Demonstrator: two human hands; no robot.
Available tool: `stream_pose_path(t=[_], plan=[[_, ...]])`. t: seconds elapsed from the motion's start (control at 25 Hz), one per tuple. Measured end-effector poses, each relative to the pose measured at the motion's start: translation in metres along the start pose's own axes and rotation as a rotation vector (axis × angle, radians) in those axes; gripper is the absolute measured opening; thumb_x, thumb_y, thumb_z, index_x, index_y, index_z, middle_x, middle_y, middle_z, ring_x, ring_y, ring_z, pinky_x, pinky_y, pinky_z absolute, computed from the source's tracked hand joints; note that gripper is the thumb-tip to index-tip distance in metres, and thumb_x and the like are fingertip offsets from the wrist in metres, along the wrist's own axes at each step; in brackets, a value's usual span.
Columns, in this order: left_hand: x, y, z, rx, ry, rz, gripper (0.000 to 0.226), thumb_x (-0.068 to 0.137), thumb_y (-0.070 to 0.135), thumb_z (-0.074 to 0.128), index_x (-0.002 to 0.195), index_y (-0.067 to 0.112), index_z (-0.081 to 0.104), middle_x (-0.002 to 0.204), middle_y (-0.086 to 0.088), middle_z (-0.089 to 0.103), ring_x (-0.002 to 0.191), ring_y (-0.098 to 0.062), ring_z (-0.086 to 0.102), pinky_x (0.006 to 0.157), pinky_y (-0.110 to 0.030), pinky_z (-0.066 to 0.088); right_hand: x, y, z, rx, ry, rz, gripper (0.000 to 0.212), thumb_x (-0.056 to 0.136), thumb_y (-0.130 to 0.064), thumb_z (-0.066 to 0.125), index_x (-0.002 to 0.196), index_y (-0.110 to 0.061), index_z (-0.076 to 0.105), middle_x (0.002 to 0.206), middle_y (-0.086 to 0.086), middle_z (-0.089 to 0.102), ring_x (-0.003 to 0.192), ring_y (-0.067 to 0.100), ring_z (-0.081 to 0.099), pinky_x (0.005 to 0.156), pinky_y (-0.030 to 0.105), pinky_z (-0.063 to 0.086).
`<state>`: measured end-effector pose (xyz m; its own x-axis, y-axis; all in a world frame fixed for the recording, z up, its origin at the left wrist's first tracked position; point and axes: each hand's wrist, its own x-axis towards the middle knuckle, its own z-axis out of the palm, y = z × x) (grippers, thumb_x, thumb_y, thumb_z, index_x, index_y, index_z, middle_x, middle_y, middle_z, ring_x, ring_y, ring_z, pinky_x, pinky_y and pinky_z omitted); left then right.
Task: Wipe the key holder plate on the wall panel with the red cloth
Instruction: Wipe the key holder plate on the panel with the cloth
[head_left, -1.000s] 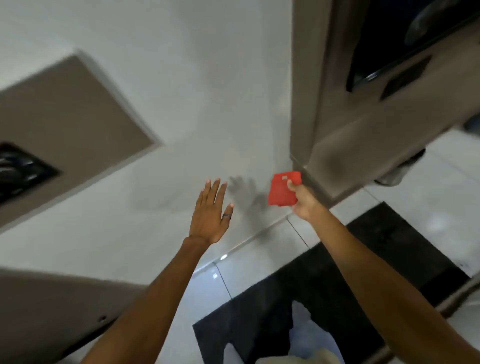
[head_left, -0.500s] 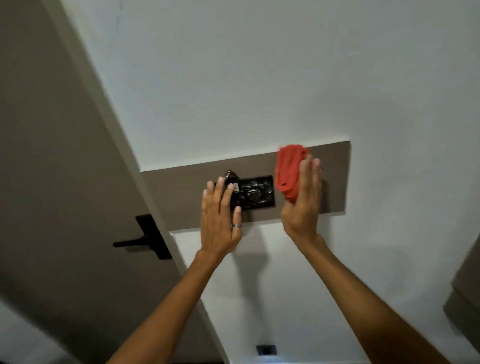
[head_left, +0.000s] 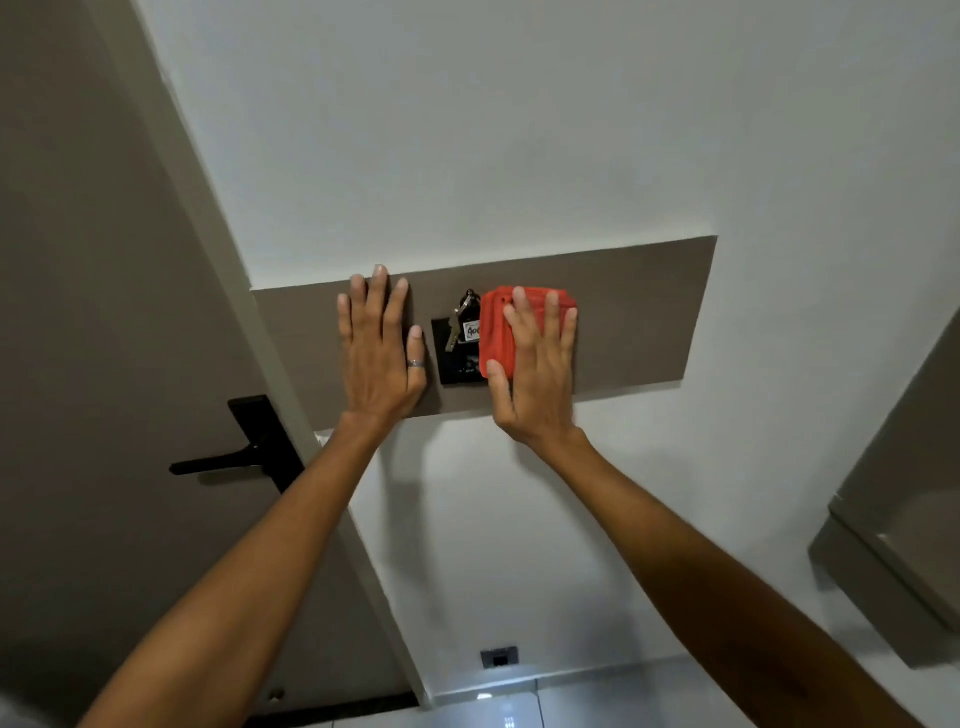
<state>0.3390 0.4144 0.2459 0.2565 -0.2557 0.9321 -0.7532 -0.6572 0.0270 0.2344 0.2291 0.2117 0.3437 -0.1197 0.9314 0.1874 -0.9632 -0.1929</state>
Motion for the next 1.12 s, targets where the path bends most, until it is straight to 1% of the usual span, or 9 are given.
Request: stream_pose_path(t=[0.2,0.36,0.48,0.6,0.72,0.8,0.92,1.04,1.12], plan=[[-0.001,-0.009,0.020,0.166,0.095,0.065,0.063,0.111,0.033,0.037,0.167,0.011,0.019,0.176,-0.004,0.001,0.163,-0.022,-0.008,0.134,-0.046,-0.005,-0.003,0.020,0.014,-0.196,0.068,-0.079,0.071,0.095,-0.033,0.042,0.163,-0.013,0.032,0.167,0.013,0.040,0.167,0.031,0.001,0.135,0.059,0.002],[-0.010,-0.005,0.029,0.239,0.151,0.037,0.065,0.109,0.036,0.038,0.166,0.010,0.019,0.169,-0.014,0.029,0.164,-0.024,-0.004,0.134,-0.049,0.002,-0.028,0.031,0.009,-0.241,0.066,-0.139,0.066,0.101,-0.037,0.048,0.161,-0.014,0.034,0.158,0.016,0.049,0.167,0.025,-0.004,0.135,0.053,0.002],[-0.012,-0.002,0.032,0.231,0.176,0.007,0.065,0.109,0.037,0.036,0.166,0.009,0.020,0.166,-0.017,0.035,0.164,-0.023,-0.005,0.133,-0.049,0.001,0.018,0.030,0.016,-0.259,0.136,-0.147,0.060,0.110,-0.046,0.034,0.163,-0.020,0.037,0.167,0.009,0.042,0.166,0.028,0.007,0.135,0.055,0.006],[-0.012,-0.005,0.033,0.248,0.182,0.031,0.065,0.110,0.038,0.034,0.167,0.010,0.017,0.174,-0.007,0.013,0.164,-0.024,-0.004,0.134,-0.049,0.000,0.037,0.027,0.022,-0.234,0.200,-0.112,0.058,0.111,-0.045,0.033,0.166,-0.026,0.030,0.173,0.000,0.029,0.166,0.030,0.014,0.134,0.057,0.009],[-0.016,-0.006,0.036,0.253,0.180,0.029,0.066,0.109,0.038,0.034,0.167,0.012,0.015,0.177,-0.004,-0.001,0.164,-0.025,-0.004,0.134,-0.049,-0.001,-0.023,0.024,0.020,-0.223,0.168,-0.120,0.060,0.110,-0.041,0.035,0.167,-0.026,0.022,0.177,-0.003,0.016,0.166,0.028,0.010,0.133,0.055,0.014],[-0.016,-0.006,0.036,0.249,0.199,0.031,0.066,0.109,0.038,0.034,0.167,0.011,0.016,0.177,-0.003,0.000,0.164,-0.025,-0.003,0.134,-0.049,0.000,-0.033,0.027,0.020,-0.246,0.166,-0.175,0.061,0.110,-0.040,0.037,0.168,-0.029,0.020,0.176,-0.001,0.021,0.167,0.026,0.006,0.133,0.054,0.013],[-0.013,-0.007,0.037,0.243,0.208,0.042,0.066,0.109,0.038,0.034,0.167,0.011,0.017,0.177,-0.004,0.002,0.164,-0.026,-0.001,0.134,-0.049,0.001,0.012,0.028,0.028,-0.229,0.228,-0.119,0.055,0.110,-0.041,0.039,0.163,-0.027,0.036,0.167,0.004,0.041,0.165,0.029,0.017,0.134,0.055,0.015],[-0.015,-0.010,0.040,0.237,0.206,0.031,0.066,0.110,0.038,0.033,0.167,0.011,0.018,0.177,-0.005,0.004,0.164,-0.027,0.000,0.134,-0.050,0.001,-0.002,0.032,0.034,-0.219,0.225,-0.133,0.057,0.111,-0.043,0.036,0.166,-0.028,0.030,0.171,0.002,0.033,0.166,0.030,0.016,0.134,0.054,0.012],[-0.017,-0.010,0.038,0.251,0.197,0.027,0.066,0.110,0.038,0.033,0.167,0.010,0.018,0.177,-0.006,0.004,0.164,-0.027,0.000,0.134,-0.050,0.002,-0.035,0.035,0.029,-0.242,0.203,-0.178,0.062,0.110,-0.041,0.037,0.168,-0.027,0.021,0.177,-0.001,0.017,0.167,0.028,0.008,0.135,0.052,0.012]])
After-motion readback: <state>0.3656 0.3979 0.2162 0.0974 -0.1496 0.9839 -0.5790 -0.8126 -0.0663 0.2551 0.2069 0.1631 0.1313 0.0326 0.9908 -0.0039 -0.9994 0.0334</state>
